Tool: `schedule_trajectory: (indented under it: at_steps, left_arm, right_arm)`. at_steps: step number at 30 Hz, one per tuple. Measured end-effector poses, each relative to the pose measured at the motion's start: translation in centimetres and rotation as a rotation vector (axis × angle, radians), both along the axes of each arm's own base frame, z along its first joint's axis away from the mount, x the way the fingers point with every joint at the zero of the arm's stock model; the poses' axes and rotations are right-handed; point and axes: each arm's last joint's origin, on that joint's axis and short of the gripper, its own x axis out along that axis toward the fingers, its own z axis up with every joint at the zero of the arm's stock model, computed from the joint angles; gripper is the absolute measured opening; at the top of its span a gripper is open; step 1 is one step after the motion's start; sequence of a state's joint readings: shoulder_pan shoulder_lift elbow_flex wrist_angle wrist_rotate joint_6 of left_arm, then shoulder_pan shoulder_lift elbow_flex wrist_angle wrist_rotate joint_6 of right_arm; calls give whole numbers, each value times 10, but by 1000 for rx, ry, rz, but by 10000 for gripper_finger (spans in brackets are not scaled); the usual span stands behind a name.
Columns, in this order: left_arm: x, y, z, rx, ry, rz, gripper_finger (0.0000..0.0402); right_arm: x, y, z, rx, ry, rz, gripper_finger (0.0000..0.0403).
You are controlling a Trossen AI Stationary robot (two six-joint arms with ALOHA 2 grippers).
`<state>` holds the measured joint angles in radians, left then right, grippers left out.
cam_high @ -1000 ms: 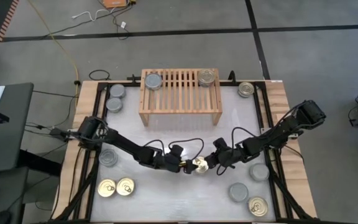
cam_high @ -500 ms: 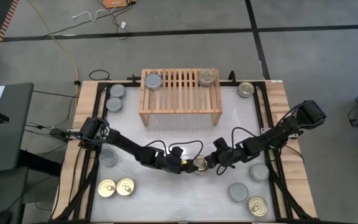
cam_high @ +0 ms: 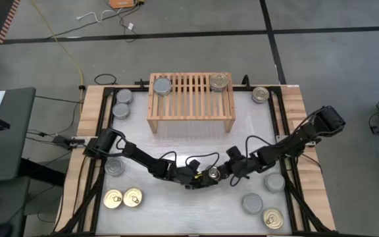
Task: Stack canned seafood by type on shelf
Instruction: Stack the blue-pink tuna can on top of the other blue-pink can on the shelf
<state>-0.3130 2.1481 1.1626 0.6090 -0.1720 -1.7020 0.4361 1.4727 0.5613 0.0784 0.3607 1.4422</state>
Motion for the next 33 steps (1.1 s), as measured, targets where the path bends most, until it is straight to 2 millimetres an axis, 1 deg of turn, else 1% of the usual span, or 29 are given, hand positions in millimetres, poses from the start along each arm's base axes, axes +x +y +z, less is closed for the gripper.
schedule_trajectory:
  at_steps: [5,8,15,21,24,28,33]
  left_arm:
    - [1,4,-1,15,8,11,330]
    - [1,5,-2,19,13,14,318]
    - [1,10,-4,28,34,-2,249]
    - [-2,17,4,107,81,-48,185]
    - [-4,22,7,130,117,-38,158]
    - [-6,26,11,169,147,-38,131]
    - [-5,29,11,176,138,-22,119]
  right_arm:
    - [0,0,0,1,-1,1,29]
    - [0,0,0,1,-1,2,29]
    - [0,0,0,0,2,2,32]
    - [0,0,0,-12,-2,5,38]
    - [0,0,3,-29,-16,41,55]
    - [-2,-3,11,-42,-34,58,93]
    - [-6,-8,20,-72,-32,73,152]
